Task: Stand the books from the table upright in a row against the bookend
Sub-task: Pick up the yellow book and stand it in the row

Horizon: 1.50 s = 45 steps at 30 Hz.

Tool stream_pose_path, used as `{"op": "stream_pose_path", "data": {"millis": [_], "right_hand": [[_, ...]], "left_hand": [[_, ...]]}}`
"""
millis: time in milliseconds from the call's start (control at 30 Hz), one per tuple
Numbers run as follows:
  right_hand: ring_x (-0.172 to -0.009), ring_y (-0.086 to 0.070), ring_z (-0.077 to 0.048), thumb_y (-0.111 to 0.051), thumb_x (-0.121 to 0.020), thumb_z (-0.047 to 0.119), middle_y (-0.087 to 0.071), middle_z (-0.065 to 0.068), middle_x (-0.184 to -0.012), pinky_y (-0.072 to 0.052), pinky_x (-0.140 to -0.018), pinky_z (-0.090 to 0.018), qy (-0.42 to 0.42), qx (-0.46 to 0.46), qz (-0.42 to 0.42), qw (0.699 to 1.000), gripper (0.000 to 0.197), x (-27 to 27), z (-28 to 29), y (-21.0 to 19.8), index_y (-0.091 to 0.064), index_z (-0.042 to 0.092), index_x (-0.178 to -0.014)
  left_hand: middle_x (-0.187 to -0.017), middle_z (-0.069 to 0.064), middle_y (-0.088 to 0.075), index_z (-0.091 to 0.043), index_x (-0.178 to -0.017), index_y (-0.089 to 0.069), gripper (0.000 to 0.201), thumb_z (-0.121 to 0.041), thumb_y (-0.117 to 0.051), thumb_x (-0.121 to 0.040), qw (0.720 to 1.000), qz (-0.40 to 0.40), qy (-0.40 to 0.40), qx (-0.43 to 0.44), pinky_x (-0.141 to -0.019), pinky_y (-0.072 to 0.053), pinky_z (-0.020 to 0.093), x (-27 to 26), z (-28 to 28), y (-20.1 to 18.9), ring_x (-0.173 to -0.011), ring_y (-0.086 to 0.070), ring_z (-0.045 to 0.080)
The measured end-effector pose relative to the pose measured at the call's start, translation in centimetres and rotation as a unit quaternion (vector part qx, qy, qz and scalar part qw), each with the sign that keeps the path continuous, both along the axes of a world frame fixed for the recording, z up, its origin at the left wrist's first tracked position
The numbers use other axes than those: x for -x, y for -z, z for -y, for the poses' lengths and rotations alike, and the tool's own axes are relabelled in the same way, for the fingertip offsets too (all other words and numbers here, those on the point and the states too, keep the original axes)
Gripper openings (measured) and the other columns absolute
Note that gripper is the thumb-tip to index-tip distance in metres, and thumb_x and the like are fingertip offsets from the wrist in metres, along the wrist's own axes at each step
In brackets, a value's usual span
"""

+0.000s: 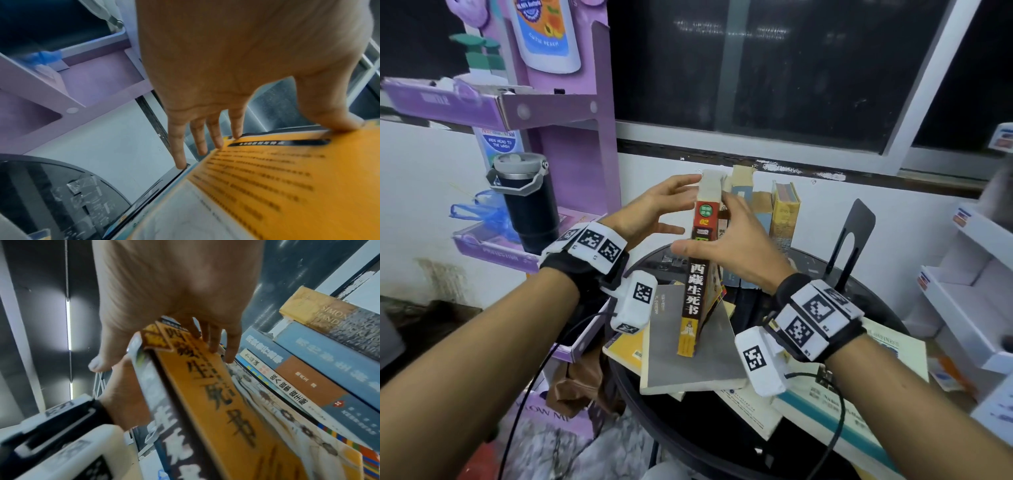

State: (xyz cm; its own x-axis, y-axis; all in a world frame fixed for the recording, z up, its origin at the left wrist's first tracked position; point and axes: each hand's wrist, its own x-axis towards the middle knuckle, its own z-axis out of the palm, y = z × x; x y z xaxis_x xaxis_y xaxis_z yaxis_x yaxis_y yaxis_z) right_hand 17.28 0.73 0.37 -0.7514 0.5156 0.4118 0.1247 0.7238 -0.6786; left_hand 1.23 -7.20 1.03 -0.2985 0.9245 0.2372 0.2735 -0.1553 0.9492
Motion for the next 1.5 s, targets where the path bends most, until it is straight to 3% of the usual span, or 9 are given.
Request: {"op": "stream_pose_path", "data": {"millis": [167, 400, 667, 867, 1000, 1133, 1267, 1367, 1500], "right_hand": [[-0.102, -0.055, -0.009, -0.083, -0.066, 0.045, -0.057, 0.007, -0.111, -0.047, -0.083, -0.024, 0.032, -0.025, -0.02, 0.999, 0.065, -0.7, 0.0, -0.2, -0.054, 0.028, -0.121], [-0.078, -0.061, 0.0, -0.081, -0.072, 0.026, -0.063, 0.012, -0.092, -0.044, -0.058, -0.007, 0.051, -0.042, -0.017, 0.998, 0.057, -2.8, 0.0, -1.5, -0.056, 0.023, -0.124], [-0.087, -0.066, -0.016, -0.077, -0.076, 0.028, -0.069, 0.002, -0.1, -0.058, -0.076, -0.035, 0.081, -0.043, 0.039, 0.995, 0.039, -4.1, -1.1, -3.8, -0.057, 0.028, -0.11], [-0.079, -0.064, -0.011, -0.075, -0.078, 0.038, -0.065, 0.006, -0.095, -0.052, -0.057, -0.021, 0.089, -0.025, 0.117, 0.989, 0.037, -4.3, -1.6, -5.1, -0.055, 0.03, -0.109], [-0.084, -0.066, -0.016, -0.072, -0.082, 0.029, -0.067, 0.002, -0.096, -0.057, -0.068, -0.029, 0.099, -0.042, 0.101, 0.989, 0.031, -4.6, -1.7, -4.9, -0.058, 0.026, -0.109], [-0.079, -0.066, -0.014, -0.07, -0.086, 0.025, -0.065, 0.003, -0.092, -0.054, -0.064, -0.024, 0.106, -0.034, 0.072, 0.991, 0.022, -4.9, -1.9, -4.5, -0.055, 0.026, -0.102], [-0.083, -0.067, -0.016, -0.069, -0.087, 0.026, -0.067, 0.001, -0.096, -0.054, -0.065, -0.024, 0.111, -0.032, 0.051, 0.992, 0.019, -5.4, -2.2, -4.8, -0.055, 0.025, -0.101], [-0.087, -0.066, -0.017, -0.069, -0.088, 0.027, -0.067, -0.001, -0.1, -0.052, -0.065, -0.023, 0.121, -0.03, 0.049, 0.991, 0.02, -6.1, -2.6, -5.6, -0.055, 0.027, -0.101], [-0.083, -0.066, -0.014, -0.069, -0.088, 0.028, -0.068, 0.002, -0.099, -0.05, -0.062, -0.02, 0.136, -0.027, 0.059, 0.989, 0.021, -7.7, -3.3, -6.8, -0.055, 0.024, -0.102]], "left_hand": [[-0.134, -0.001, -0.053, -0.028, -0.133, -0.047, 0.06, -0.045, -0.061, -0.078, 1.0, -0.003, -0.028, 0.003, -0.102, -0.043, 0.045, 0.3, -1.4, -0.1, -0.125, -0.05, 0.016], [-0.129, -0.003, -0.055, -0.022, -0.136, -0.044, 0.051, -0.033, -0.061, -0.089, 0.996, 0.05, -0.067, -0.016, -0.106, -0.038, 0.047, 0.8, -3.8, 1.1, -0.126, -0.049, 0.017], [-0.11, -0.002, -0.064, -0.02, -0.124, -0.052, 0.047, -0.034, -0.055, -0.079, 0.995, 0.089, 0.011, -0.041, -0.091, -0.044, 0.033, -0.5, -5.3, 1.1, -0.105, -0.06, 0.014], [-0.109, 0.001, -0.064, -0.014, -0.127, -0.049, 0.051, -0.03, -0.055, -0.079, 0.993, 0.102, 0.014, -0.063, -0.086, -0.046, 0.032, -1.1, -6.5, 1.3, -0.099, -0.062, 0.014], [-0.1, -0.004, -0.069, -0.014, -0.125, -0.049, 0.049, -0.028, -0.056, -0.078, 0.989, 0.121, 0.017, -0.082, -0.08, -0.051, 0.025, -1.4, -6.9, 1.4, -0.092, -0.066, 0.009], [-0.086, -0.009, -0.073, -0.014, -0.116, -0.051, 0.04, -0.025, -0.055, -0.077, 0.987, 0.129, 0.023, -0.098, -0.07, -0.054, 0.019, -1.9, -7.0, 1.2, -0.081, -0.069, 0.005], [-0.092, -0.005, -0.071, -0.011, -0.119, -0.051, 0.039, -0.026, -0.056, -0.083, 0.989, 0.115, 0.006, -0.096, -0.072, -0.053, 0.022, -2.4, -7.3, 0.7, -0.084, -0.069, 0.007], [-0.101, -0.002, -0.067, -0.016, -0.117, -0.053, 0.024, -0.026, -0.05, -0.095, 0.994, 0.074, -0.004, -0.075, -0.087, -0.049, 0.032, -2.5, -8.1, 0.2, -0.096, -0.064, 0.012], [-0.109, 0.0, -0.067, -0.016, -0.122, -0.054, 0.032, -0.033, -0.051, -0.095, 0.997, 0.048, -0.018, -0.058, -0.097, -0.045, 0.039, -2.9, -9.6, -0.4, -0.106, -0.062, 0.017]]}}
